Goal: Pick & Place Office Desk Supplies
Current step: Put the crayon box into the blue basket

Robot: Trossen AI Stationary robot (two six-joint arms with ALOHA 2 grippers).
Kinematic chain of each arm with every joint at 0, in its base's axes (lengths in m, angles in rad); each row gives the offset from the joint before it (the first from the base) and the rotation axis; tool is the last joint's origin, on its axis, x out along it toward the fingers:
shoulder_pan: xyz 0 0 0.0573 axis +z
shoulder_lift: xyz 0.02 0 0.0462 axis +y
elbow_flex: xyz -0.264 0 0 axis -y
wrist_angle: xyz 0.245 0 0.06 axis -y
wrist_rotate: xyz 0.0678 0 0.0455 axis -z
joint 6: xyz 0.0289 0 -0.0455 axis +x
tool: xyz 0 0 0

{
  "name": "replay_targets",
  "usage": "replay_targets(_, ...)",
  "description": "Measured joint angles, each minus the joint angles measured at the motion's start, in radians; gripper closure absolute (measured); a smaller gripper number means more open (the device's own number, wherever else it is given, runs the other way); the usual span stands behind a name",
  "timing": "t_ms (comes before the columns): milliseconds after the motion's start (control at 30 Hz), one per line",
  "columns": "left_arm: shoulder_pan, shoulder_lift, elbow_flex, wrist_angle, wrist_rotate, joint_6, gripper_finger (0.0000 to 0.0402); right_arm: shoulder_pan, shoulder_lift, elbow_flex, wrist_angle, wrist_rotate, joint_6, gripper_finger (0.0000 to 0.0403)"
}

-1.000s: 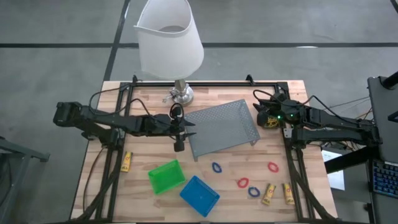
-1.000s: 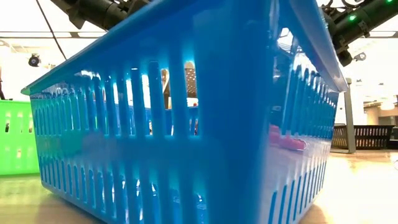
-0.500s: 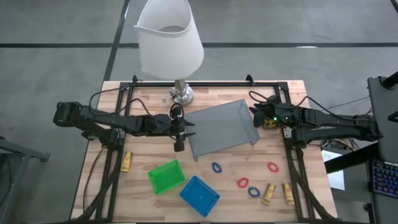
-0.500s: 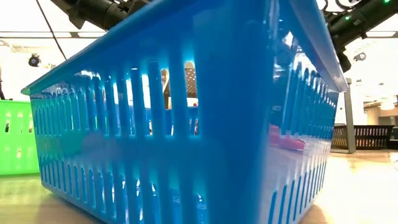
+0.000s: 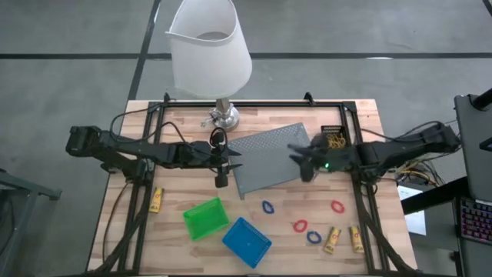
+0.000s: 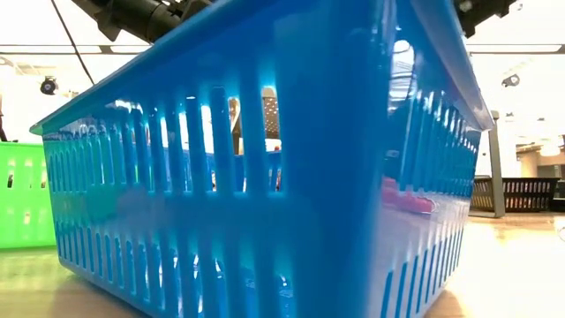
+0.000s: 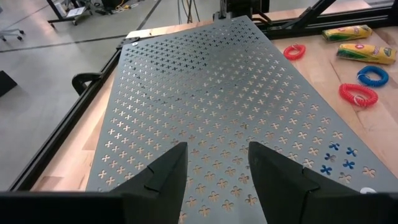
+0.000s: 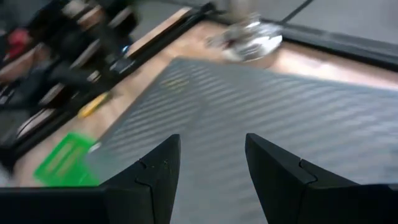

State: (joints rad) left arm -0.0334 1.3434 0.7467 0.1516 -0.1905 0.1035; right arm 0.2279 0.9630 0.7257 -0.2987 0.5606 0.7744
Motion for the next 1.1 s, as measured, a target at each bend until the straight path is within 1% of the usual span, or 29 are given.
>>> replay_targets(67,0.000,0.000,0.000,0.000,0.000,0.000,0.0227,0.049,0.062,0.048,0.001,0.004,0.001,0.0225)
replay_targets(167,0.000,0.000,0.000,0.000,0.000,0.000,0.0227,0.111,0.132,0.123,-0.032,0.050,0.021,0.0227)
replay_targets(367,0.000,0.000,0.000,0.000,0.000,0.000,0.0227,0.185,0.242,0.274,-0.232,0.176,0.114,0.0232)
replay_targets(567,0.000,0.000,0.000,0.000,0.000,0.000,0.0227,0.202,0.342,0.380,-0.384,0.295,0.099,0.0233)
replay_targets(733,0.000,0.000,0.000,0.000,0.000,0.000,0.0227,0.202,0.410,0.442,-0.494,0.445,0.075,0.0239)
replay_targets(800,0.000,0.000,0.000,0.000,0.000,0.000,0.0227,0.207,0.422,0.451,-0.534,0.496,0.109,0.0242)
replay_targets(833,0.000,0.000,0.000,0.000,0.000,0.000,0.0227,0.209,0.424,0.451,-0.557,0.510,0.151,0.0244)
replay_targets(933,0.000,0.000,0.000,0.000,0.000,-0.001,0.0227,0.222,0.416,0.438,-0.565,0.511,0.302,0.0250)
replay_targets(1000,0.000,0.000,0.000,0.000,0.000,-0.001,0.0227,0.234,0.407,0.432,-0.556,0.491,0.328,0.0253)
replay_targets(1100,0.000,0.000,0.000,0.000,0.000,-0.001,0.0227,0.263,0.403,0.432,-0.549,0.461,0.326,0.0257)
